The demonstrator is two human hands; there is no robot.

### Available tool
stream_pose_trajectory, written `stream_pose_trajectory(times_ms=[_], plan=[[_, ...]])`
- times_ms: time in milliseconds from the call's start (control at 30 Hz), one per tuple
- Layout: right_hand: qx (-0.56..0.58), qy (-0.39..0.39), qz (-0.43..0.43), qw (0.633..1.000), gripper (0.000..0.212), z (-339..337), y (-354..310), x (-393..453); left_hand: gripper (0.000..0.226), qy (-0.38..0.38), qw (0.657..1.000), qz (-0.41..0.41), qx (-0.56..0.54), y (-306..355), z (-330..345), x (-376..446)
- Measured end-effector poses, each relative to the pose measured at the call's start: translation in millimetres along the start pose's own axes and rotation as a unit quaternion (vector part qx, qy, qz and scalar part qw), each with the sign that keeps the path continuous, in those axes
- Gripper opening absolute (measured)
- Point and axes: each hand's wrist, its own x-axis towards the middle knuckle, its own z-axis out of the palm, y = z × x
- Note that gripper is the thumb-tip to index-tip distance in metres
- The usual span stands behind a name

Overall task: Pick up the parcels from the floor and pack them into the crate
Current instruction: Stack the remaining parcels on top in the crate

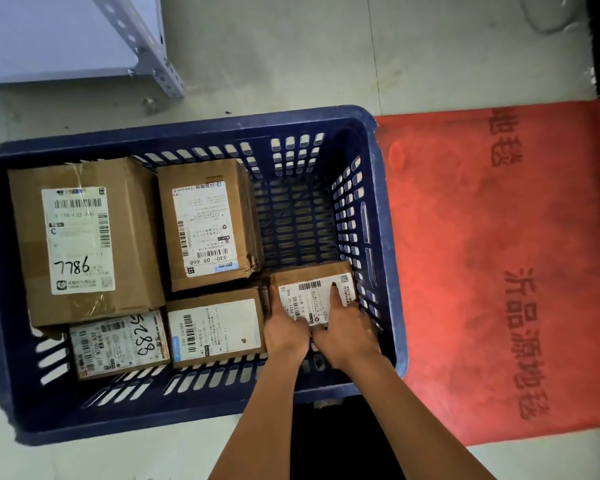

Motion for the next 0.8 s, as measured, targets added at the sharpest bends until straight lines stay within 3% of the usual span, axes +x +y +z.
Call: stream_pose_trajectory(times_ms=[133,367,600,800], plan=[[-0.063,0.023,-0.010,0.998,0.066,0,-7,7,0.070,0.034,0.997,-0.011,0.068,8,9,7],[0.013,0.073,-0.005,0.997,0.054,3,2,3,0.041,0.120,0.991,0.036,0.048,7,15,-12],[0.075,0.045,-0.018,0.996,0.047,15,-1,19,0.042,0.061,0.996,0.026,0.054,6,12,2],[0.038,0.007,-0.015,0.999,0.049,17,-1,25,0.050,0.029,0.991,0.002,0.131,0,19,16]])
